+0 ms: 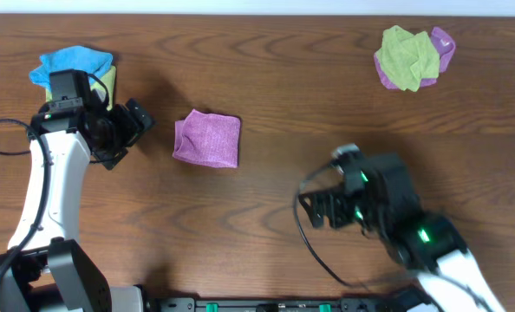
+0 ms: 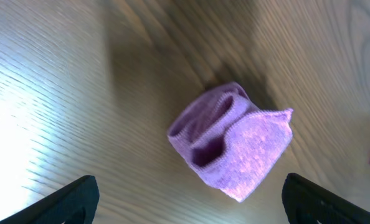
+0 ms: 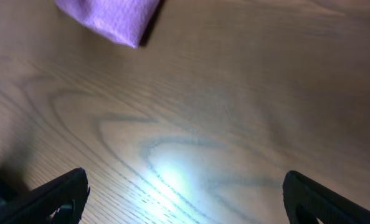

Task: Fold the cloth
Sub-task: 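Grasp the folded purple cloth with the left gripper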

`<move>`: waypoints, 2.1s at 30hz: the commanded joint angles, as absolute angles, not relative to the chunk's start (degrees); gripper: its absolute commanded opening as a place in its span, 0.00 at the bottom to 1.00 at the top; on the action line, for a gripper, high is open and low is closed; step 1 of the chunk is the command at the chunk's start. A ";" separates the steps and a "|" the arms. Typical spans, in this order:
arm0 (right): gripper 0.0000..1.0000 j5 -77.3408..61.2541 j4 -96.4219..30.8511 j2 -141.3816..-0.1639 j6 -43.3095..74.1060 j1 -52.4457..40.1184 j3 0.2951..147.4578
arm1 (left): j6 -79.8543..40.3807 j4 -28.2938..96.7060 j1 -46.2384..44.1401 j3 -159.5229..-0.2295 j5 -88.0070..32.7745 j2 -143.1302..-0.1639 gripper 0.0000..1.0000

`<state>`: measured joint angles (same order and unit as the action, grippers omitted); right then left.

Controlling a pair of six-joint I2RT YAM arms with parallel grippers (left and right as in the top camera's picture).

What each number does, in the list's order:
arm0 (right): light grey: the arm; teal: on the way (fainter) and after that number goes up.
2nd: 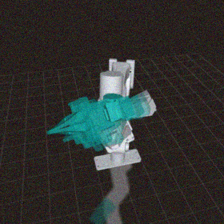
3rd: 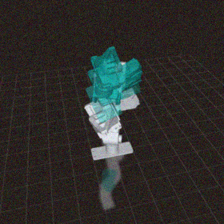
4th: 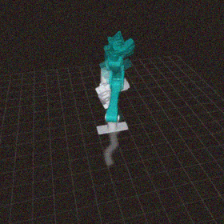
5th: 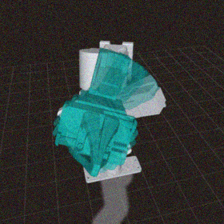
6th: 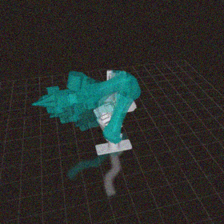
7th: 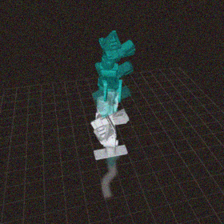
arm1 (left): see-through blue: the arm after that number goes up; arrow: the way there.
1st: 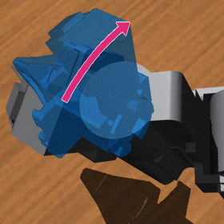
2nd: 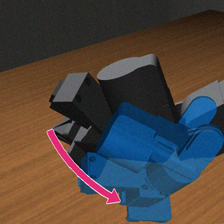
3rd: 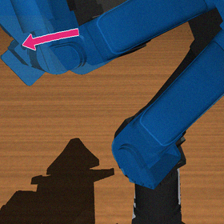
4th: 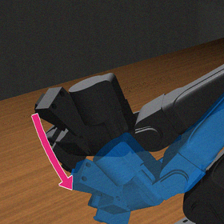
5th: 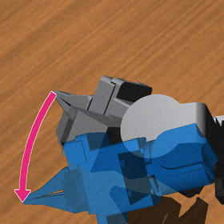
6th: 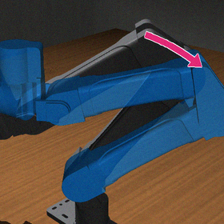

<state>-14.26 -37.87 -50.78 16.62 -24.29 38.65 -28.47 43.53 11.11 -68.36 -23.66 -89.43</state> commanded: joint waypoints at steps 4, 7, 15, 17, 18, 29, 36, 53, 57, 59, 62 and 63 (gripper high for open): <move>0.99 -7.31 -39.05 -35.73 26.94 -23.59 32.18 | -28.27 44.45 5.80 -69.47 -26.65 -88.38 0.95; 0.99 -4.47 -39.66 -32.71 28.23 -23.59 32.03 | -29.67 44.82 2.11 -69.30 -26.59 -88.38 0.95; 0.99 -4.29 -39.66 -32.62 28.23 -23.59 32.03 | -35.44 43.11 0.80 -63.83 -25.41 -88.38 0.95; 0.99 -4.29 -39.66 -32.62 28.23 -23.59 32.03 | -36.36 41.19 0.82 -60.82 -26.68 -88.36 0.95; 0.99 -4.29 -39.66 -32.64 28.23 -23.59 32.03 | -36.69 39.86 0.82 -59.37 -27.70 -88.36 0.95; 0.99 -4.29 -39.66 -32.62 28.23 -23.59 32.03 | -44.73 15.22 0.82 -42.50 -33.15 -88.33 0.95; 0.99 -4.29 -39.66 -32.62 28.23 -23.59 32.03 | -48.97 8.05 0.60 -39.09 -28.08 -88.38 0.95; 0.99 -4.29 -39.66 -32.62 28.23 -23.59 32.03 | -52.77 -0.30 -0.45 -38.28 -24.64 -92.64 0.95; 0.99 -4.29 -39.66 -32.62 28.23 -23.59 32.03 | -53.76 -3.20 -1.04 -38.28 -25.36 -94.72 0.95; 0.99 -4.29 -39.66 -32.62 28.23 -23.59 32.03 | -54.08 -4.27 -1.34 -38.28 -25.32 -95.35 0.95; 0.99 -4.29 -39.66 -32.62 28.23 -23.59 32.03 | -54.26 -5.87 -1.98 -38.28 -24.80 -96.03 0.95; 0.99 -4.29 -39.66 -32.62 28.23 -23.59 32.03 | -54.28 -6.46 -2.33 -38.28 -24.40 -96.33 0.96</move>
<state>-5.06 -39.62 -32.86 27.24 -24.12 32.38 -53.63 -6.57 -1.45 -38.87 -25.71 -93.71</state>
